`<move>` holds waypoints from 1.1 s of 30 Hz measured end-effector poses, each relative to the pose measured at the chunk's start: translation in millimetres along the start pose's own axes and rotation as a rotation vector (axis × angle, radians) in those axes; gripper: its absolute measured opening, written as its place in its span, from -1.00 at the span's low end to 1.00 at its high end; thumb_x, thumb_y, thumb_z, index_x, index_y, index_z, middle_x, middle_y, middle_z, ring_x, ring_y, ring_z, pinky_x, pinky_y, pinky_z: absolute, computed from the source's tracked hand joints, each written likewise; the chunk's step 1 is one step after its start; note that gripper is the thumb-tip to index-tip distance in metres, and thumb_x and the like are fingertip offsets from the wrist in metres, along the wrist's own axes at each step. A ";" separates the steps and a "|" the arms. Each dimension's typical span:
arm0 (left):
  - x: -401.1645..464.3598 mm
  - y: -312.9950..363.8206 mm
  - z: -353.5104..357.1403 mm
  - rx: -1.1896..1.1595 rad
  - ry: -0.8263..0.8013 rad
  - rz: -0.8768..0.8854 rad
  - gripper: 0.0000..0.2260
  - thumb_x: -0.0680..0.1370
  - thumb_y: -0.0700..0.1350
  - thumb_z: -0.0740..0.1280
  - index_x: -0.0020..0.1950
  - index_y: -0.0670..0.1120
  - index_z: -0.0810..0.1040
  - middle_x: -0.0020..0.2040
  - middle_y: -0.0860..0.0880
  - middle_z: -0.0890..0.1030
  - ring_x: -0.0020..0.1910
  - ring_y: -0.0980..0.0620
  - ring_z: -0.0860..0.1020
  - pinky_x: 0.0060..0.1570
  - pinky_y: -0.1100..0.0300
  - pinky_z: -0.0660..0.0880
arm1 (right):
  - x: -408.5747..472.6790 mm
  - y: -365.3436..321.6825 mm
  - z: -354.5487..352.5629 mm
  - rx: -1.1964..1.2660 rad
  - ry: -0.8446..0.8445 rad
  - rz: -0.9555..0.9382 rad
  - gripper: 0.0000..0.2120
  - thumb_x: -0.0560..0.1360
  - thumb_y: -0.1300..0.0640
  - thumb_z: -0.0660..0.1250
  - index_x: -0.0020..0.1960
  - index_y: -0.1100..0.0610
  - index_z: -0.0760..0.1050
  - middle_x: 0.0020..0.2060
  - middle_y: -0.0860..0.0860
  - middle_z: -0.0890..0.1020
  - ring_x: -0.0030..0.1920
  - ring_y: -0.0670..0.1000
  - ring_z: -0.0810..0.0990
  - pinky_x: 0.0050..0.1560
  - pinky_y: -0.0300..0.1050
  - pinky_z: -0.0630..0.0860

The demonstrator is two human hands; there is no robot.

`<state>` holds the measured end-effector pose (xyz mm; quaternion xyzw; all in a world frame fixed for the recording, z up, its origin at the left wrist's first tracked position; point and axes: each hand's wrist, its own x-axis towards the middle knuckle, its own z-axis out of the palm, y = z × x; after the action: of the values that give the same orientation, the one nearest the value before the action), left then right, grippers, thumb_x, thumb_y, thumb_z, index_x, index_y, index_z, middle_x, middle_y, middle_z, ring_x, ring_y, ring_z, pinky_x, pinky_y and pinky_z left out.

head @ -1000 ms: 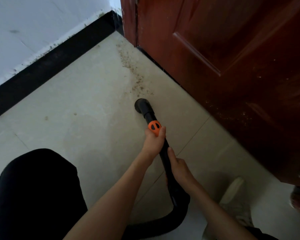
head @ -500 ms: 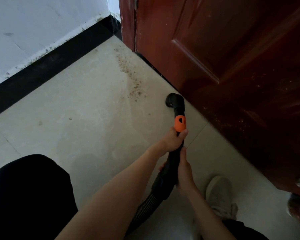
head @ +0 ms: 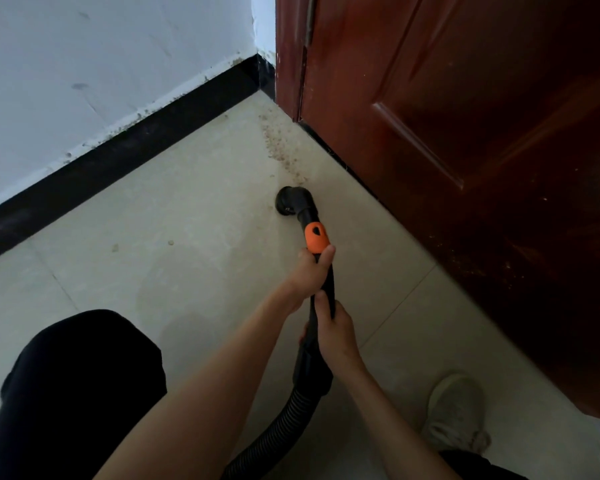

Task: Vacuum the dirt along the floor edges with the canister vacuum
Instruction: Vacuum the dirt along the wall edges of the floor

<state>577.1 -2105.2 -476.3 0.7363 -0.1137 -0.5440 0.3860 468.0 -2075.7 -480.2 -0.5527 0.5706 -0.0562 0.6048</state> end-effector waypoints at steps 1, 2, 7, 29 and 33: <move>-1.6 -1.3 -3.0 -0.010 0.014 -0.001 -0.54 0.63 0.09 0.15 0.35 -0.24 0.28 0.19 -0.19 0.48 0.14 -0.14 0.49 0.15 0.00 0.45 | -1.3 -0.8 2.0 -0.007 -0.014 0.003 -0.64 0.63 -0.12 0.17 -0.12 0.16 0.45 -0.24 0.22 0.59 -0.16 0.30 0.63 -0.11 0.18 0.57; -3.7 -1.6 -6.5 -0.021 0.023 -0.005 -0.54 0.63 0.09 0.14 0.35 -0.25 0.28 0.19 -0.20 0.48 0.16 -0.16 0.49 0.20 -0.03 0.44 | -2.4 -2.1 4.1 -0.018 -0.027 0.003 -0.64 0.62 -0.13 0.17 -0.11 0.16 0.45 -0.22 0.24 0.61 -0.16 0.29 0.63 -0.11 0.17 0.57; -13.8 -3.4 -24.5 -0.181 0.032 -0.018 -0.58 0.64 0.06 0.13 0.36 -0.22 0.30 0.17 -0.18 0.48 0.14 -0.13 0.48 0.21 -0.01 0.43 | -7.7 -7.2 12.4 -0.106 -0.036 -0.055 -0.71 0.59 -0.13 0.25 -0.20 0.03 0.40 -0.34 0.01 0.54 -0.40 -0.21 0.54 -0.40 -0.31 0.41; -37.0 5.8 -48.6 -0.254 0.037 -0.082 -0.64 0.63 0.02 0.18 0.19 -0.28 0.40 0.08 -0.24 0.55 0.04 -0.14 0.55 0.16 -0.01 0.50 | -15.8 -25.0 20.6 -0.214 -0.054 -0.080 -0.71 0.59 -0.13 0.24 -0.19 0.04 0.37 -0.31 -0.05 0.50 -0.34 -0.11 0.49 -0.49 -0.40 0.32; -53.9 -8.9 -71.8 -0.461 0.038 -0.115 -0.69 0.65 0.01 0.13 0.12 -0.25 0.38 -0.12 -0.15 0.53 -0.17 -0.04 0.53 -0.13 0.14 0.51 | -24.3 -26.2 32.7 -0.269 -0.168 -0.078 -0.68 0.55 -0.22 0.26 -0.07 0.04 0.44 -0.25 -0.08 0.54 -0.29 -0.13 0.52 -0.47 -0.39 0.31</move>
<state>618.0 -2035.6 -436.2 0.6442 0.0629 -0.5625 0.5144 499.1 -2048.9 -454.4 -0.6531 0.4985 0.0434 0.5683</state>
